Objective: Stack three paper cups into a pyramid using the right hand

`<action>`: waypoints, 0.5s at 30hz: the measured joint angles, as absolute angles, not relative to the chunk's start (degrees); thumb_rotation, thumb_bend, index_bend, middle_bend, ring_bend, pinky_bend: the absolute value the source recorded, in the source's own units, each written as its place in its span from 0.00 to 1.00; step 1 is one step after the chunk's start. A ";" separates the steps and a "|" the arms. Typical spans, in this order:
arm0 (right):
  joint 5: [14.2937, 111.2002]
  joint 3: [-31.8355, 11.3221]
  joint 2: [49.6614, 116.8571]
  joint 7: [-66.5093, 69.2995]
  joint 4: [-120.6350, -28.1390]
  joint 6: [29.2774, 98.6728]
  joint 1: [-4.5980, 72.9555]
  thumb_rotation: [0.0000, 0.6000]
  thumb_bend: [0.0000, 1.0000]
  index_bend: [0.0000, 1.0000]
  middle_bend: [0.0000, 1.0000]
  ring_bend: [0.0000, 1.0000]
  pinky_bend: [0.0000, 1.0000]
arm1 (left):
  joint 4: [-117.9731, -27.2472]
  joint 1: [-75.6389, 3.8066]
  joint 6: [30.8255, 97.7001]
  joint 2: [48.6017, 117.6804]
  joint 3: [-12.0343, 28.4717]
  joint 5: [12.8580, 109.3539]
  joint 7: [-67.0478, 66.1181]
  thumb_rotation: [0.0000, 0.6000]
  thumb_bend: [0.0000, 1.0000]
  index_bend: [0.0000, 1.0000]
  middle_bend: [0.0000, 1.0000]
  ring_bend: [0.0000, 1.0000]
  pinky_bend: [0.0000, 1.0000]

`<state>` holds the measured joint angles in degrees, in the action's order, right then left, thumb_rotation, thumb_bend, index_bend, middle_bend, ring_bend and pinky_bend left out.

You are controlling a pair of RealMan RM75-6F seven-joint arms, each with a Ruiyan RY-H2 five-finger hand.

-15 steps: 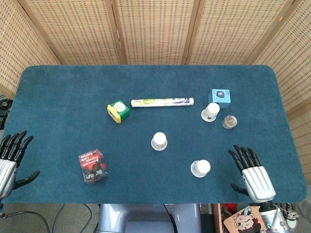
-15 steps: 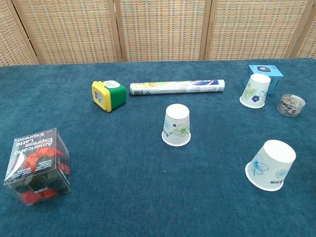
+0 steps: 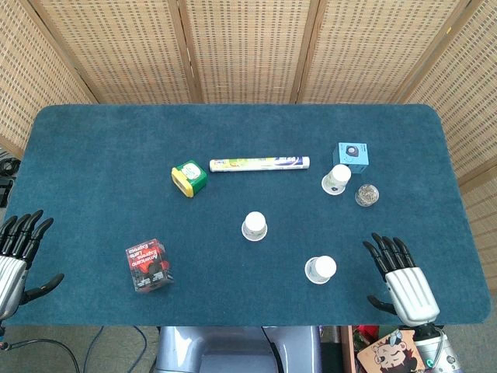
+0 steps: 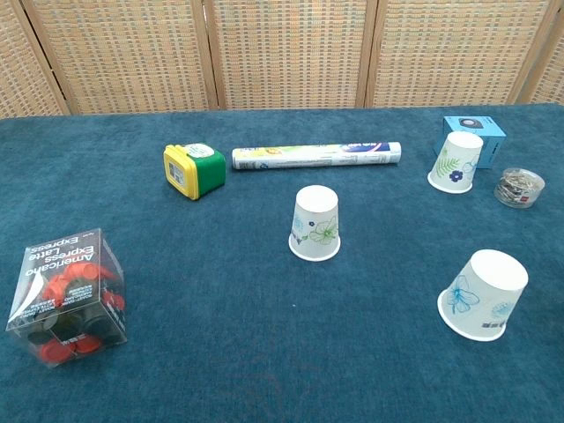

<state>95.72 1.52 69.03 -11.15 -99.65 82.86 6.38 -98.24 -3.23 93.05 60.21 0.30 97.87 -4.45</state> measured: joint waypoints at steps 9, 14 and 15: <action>95.21 1.63 69.12 -11.61 -99.82 82.05 6.54 1.00 0.13 0.00 0.00 0.00 0.00 | -98.16 -3.50 92.38 60.17 0.49 97.11 -4.36 1.00 0.18 0.00 0.00 0.00 0.00; 95.66 1.83 68.99 -11.48 -100.08 82.19 6.51 1.00 0.13 0.00 0.00 0.00 0.00 | -98.40 -3.31 92.80 60.19 0.41 97.47 -4.85 1.00 0.18 0.00 0.00 0.00 0.00; 95.80 1.85 69.00 -11.46 -100.11 82.26 6.50 1.00 0.13 0.00 0.00 0.00 0.00 | -98.44 -3.25 92.85 60.21 0.33 97.56 -4.96 1.00 0.18 0.00 0.00 0.00 0.00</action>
